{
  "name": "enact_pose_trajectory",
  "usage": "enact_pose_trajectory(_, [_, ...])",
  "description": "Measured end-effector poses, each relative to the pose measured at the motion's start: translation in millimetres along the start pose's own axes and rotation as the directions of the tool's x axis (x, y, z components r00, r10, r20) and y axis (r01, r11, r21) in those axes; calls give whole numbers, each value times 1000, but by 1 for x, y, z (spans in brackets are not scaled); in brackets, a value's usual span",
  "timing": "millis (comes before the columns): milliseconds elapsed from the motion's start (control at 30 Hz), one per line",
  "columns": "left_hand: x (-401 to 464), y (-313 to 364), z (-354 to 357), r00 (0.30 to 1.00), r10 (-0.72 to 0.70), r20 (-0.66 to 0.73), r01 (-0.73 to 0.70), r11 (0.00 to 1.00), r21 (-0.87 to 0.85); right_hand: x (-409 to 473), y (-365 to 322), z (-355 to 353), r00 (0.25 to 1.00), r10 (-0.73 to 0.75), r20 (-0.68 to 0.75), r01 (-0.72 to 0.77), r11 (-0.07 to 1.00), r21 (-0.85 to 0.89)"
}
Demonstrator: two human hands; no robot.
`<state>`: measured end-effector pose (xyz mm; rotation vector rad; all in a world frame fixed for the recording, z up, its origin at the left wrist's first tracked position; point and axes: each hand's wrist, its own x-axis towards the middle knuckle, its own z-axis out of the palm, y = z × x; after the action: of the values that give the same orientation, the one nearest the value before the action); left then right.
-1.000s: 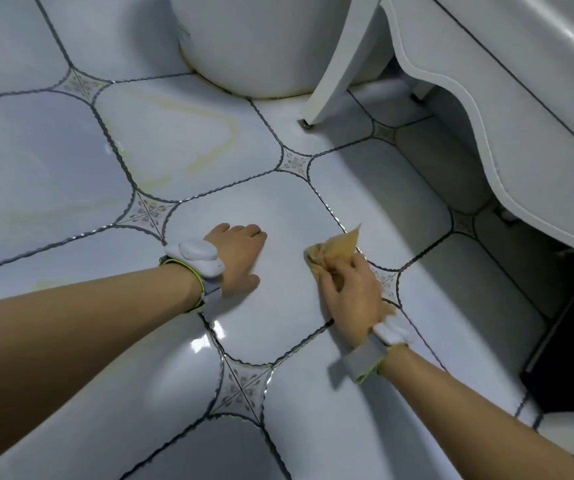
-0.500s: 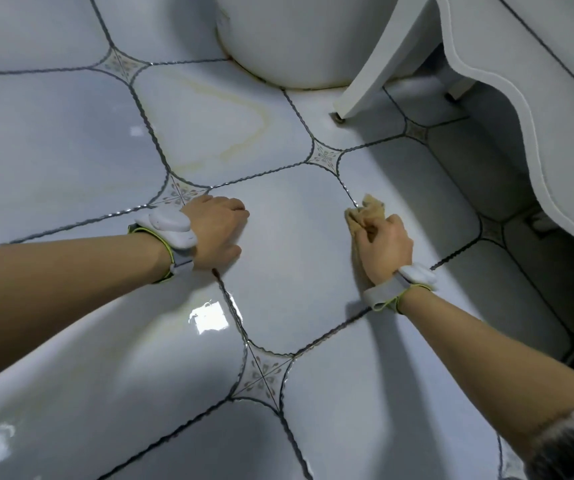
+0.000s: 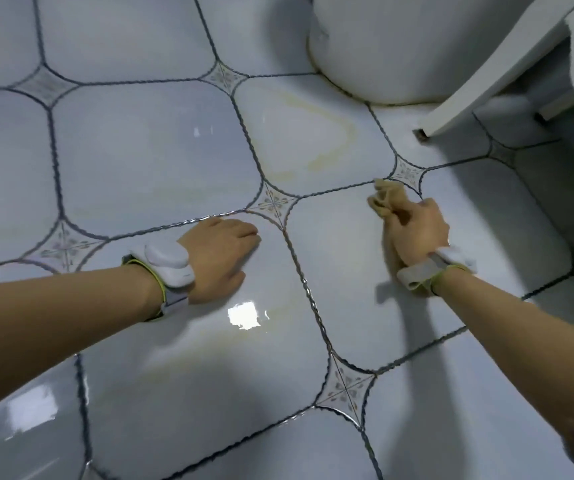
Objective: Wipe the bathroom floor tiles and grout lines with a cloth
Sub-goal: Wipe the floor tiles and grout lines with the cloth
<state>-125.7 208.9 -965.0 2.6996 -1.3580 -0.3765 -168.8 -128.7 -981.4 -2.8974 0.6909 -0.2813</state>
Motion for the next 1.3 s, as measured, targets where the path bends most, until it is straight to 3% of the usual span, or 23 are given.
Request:
enact_pose_trajectory(67, [-12,-4,5,1000,-7,22,6,1000,15,20,-20,9,993,112,-23,-112,994,1])
enact_pose_trajectory(133, [-19,-8,8,999,-29,28,29,1000,-11,7,-46,17,998,60,-16,-60,998,18])
enact_pose_trajectory(267, [-19,-11,10,998,-25,50,26,999,-30,-77,-79,18,977,-211,-29,213,965,152])
enact_pose_trajectory(400, [-19,-11,12,1000,-11,19,12,998,-65,-122,-51,4,808,-582,93,556,804,211])
enact_pose_trajectory(467, [-19,-12,14,1000,-3,11,3,998,-65,-89,-31,7,846,-531,53,525,846,97])
enact_pose_trajectory(567, [-23,-13,17,1000,-12,14,13,998,-65,-28,-14,14,988,-150,-30,149,988,-33])
enact_pose_trajectory(667, [-26,-16,17,999,-35,3,35,997,-74,-11,-32,20,995,62,-78,-65,997,-45])
enact_pose_trajectory(733, [-29,-18,15,999,-54,-9,53,995,-85,-32,-59,21,996,25,-88,-23,1000,18])
enact_pose_trajectory(833, [-35,-25,13,997,-76,-29,73,993,-94,-88,-99,19,980,-184,-73,194,966,172])
enact_pose_trajectory(933, [-43,-29,11,996,-83,-19,81,994,-79,-150,-121,14,878,-476,37,450,850,274])
enact_pose_trajectory(1000, [-55,-32,10,997,-77,1,77,995,-63,-158,-115,10,807,-585,86,540,788,294])
enact_pose_trajectory(1067, [-72,-36,6,997,-70,13,70,996,-60,-133,-101,8,852,-520,62,495,839,226])
enact_pose_trajectory(1167, [-109,-52,0,995,-96,29,98,994,-49,-83,-83,8,974,-226,10,224,968,114])
enact_pose_trajectory(1233, [-134,-64,0,988,-153,29,155,986,-64,-75,-85,10,993,-117,-15,118,988,96])
enact_pose_trajectory(1300, [-156,-71,3,973,-228,-12,226,969,-98,-91,-105,13,992,-126,-30,129,983,131])
